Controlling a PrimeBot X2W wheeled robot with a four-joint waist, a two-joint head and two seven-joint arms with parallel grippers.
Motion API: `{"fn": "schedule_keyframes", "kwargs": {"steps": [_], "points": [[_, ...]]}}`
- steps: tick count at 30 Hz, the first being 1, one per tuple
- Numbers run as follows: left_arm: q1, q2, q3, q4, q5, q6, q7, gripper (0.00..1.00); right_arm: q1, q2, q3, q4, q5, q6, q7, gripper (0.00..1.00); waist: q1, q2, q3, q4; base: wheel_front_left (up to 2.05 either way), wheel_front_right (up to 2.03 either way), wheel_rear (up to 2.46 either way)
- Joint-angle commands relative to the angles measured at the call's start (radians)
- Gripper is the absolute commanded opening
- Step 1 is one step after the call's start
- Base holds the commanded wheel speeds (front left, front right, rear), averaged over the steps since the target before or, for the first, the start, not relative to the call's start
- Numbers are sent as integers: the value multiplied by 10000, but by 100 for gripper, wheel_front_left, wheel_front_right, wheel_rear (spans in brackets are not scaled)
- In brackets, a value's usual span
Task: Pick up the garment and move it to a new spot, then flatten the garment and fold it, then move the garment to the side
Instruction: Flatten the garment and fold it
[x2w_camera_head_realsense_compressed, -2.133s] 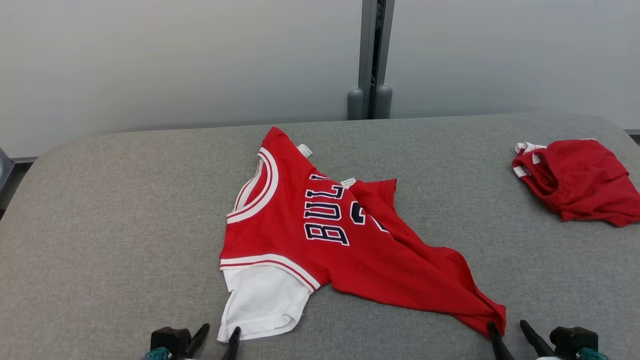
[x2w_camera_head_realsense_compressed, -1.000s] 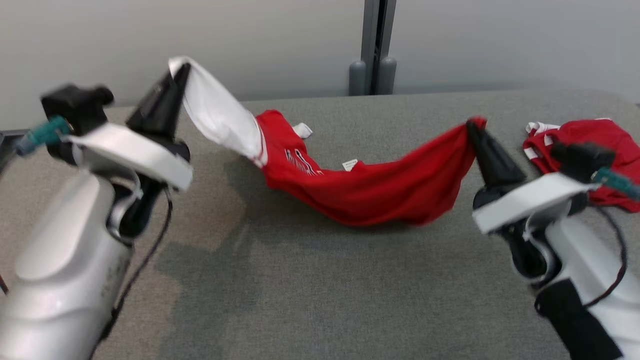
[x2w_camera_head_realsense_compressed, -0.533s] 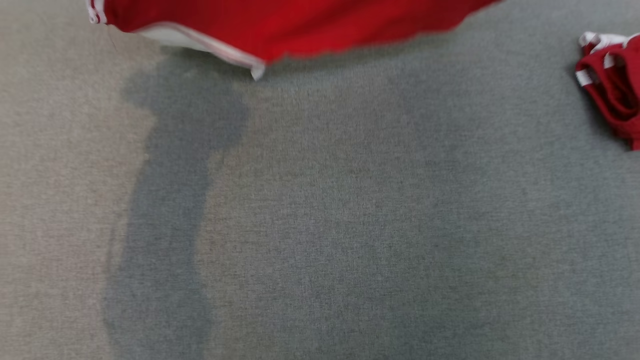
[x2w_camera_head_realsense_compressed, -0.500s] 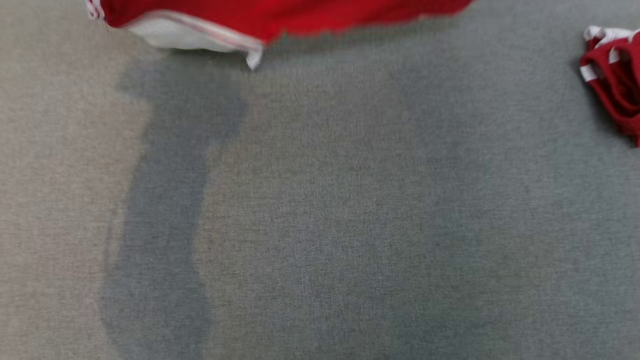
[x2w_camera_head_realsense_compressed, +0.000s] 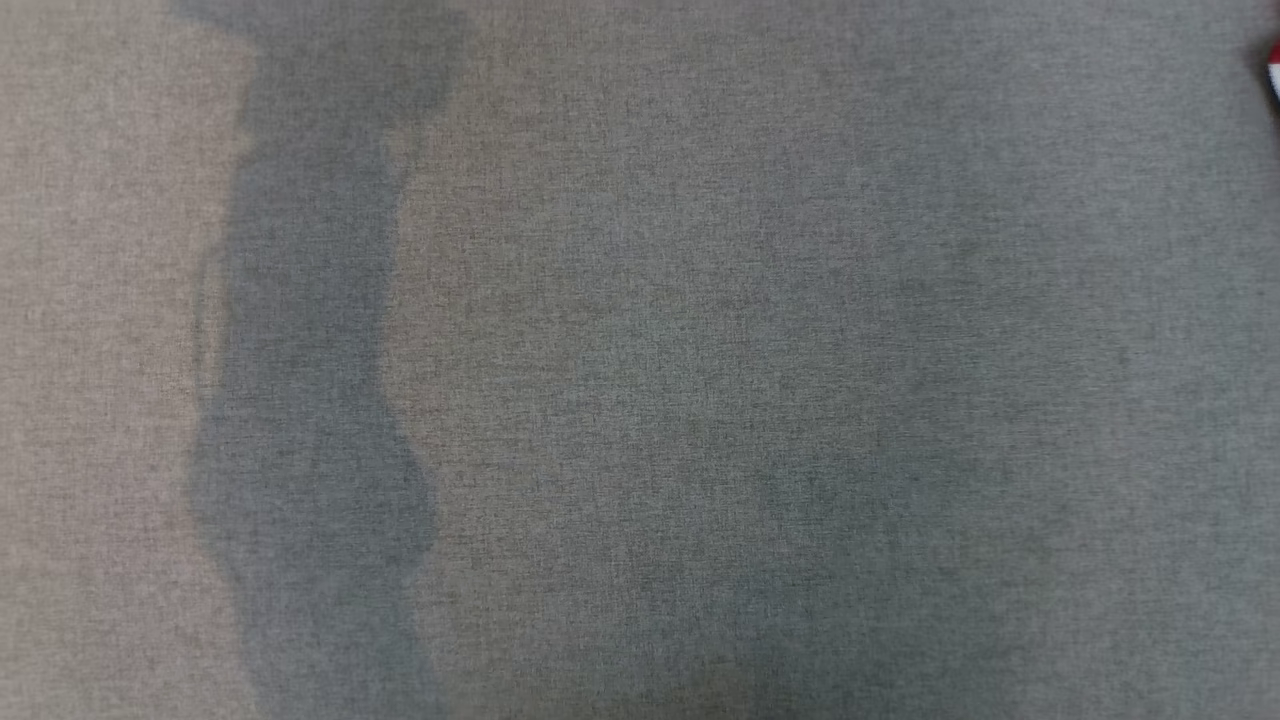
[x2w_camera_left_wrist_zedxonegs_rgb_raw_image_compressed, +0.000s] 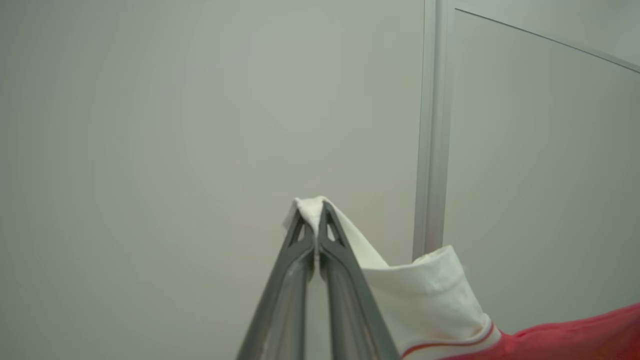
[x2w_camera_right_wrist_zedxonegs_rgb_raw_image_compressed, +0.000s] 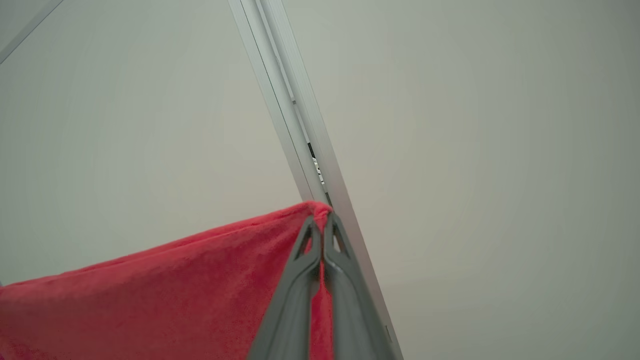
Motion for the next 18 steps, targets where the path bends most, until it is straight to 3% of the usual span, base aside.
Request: {"fn": "schedule_keyframes", "kwargs": {"steps": [1, 11, 18], "points": [[-154, -97, -137, 97, -165, -13, -100, 0, -41, -72, 90, 190, 109, 2, -126, 0, 0, 0, 161, 49, 0, 0, 0], [601, -47, -892, -3, -819, -13, -694, 0, 387, -175, 850, 152, 505, 2, -321, 0, 0, 0, 571, 84, 0, 0, 0], [2893, 402, -1584, -1254, -1767, -11, -1178, 0, 2213, -394, 1384, -686, 1216, 2, -661, 0, 0, 0, -258, 77, 0, 0, 0]]}}
